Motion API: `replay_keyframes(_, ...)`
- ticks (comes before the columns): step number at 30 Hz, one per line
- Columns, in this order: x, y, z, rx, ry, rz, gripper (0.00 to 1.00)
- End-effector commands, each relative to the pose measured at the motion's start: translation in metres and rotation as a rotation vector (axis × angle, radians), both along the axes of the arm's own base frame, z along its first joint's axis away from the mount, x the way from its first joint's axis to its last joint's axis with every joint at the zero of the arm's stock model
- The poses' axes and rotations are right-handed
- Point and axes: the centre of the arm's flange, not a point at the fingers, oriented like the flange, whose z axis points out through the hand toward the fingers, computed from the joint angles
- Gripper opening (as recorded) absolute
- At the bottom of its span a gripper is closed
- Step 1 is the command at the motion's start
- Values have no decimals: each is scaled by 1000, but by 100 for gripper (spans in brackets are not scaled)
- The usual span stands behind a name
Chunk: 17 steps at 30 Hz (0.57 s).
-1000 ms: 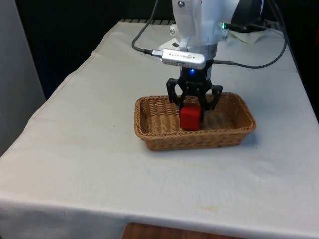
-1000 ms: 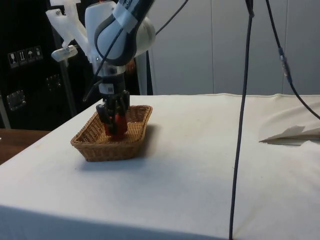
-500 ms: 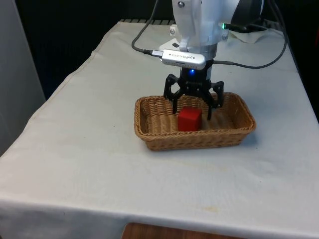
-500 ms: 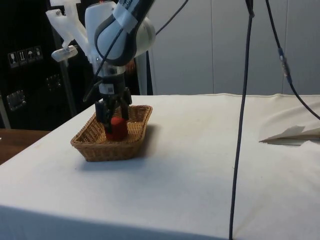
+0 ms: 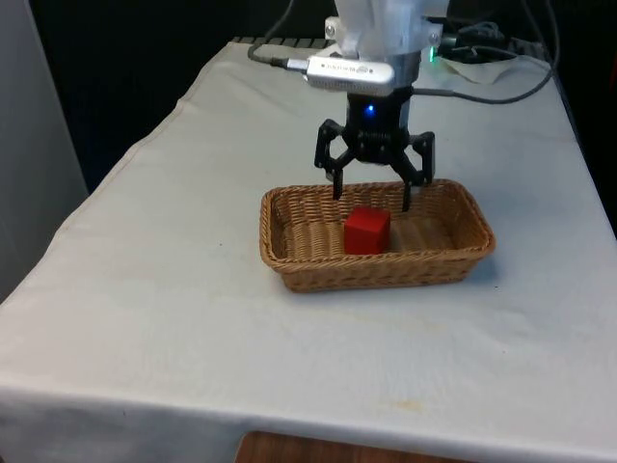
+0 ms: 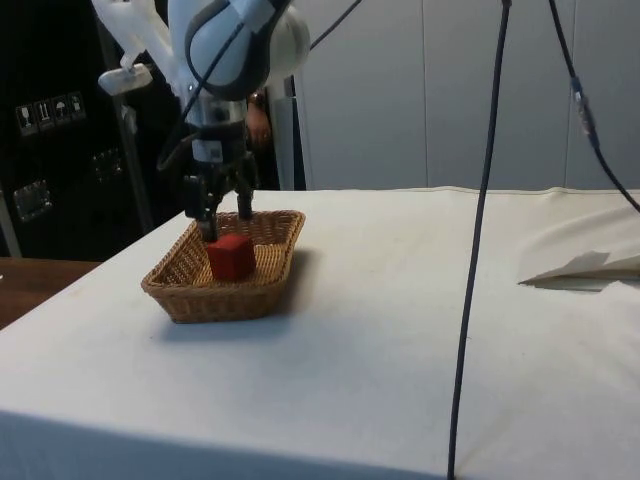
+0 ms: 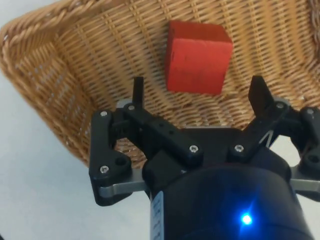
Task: Pick up the cube and place it into the basket.
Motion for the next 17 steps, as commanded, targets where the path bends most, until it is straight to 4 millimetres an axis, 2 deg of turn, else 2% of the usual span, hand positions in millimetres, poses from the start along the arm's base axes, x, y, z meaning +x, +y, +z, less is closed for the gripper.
replay_keyframes(1, 0, -1, 3, 2, -3, -1, 100)
replay_keyframes(2, -1, -2, 12, -1, -8, -9, 100)
replay_keyframes(7, -3, -2, 31, 11, -20, -14, 100)
replay_keyframes(9, -1, -2, 29, 16, -19, -10, 100)
replay_keyframes(13, -8, -5, 44, 22, -31, -19, 100)
replay_keyframes(17, -13, -6, 47, 31, -30, -20, 100)
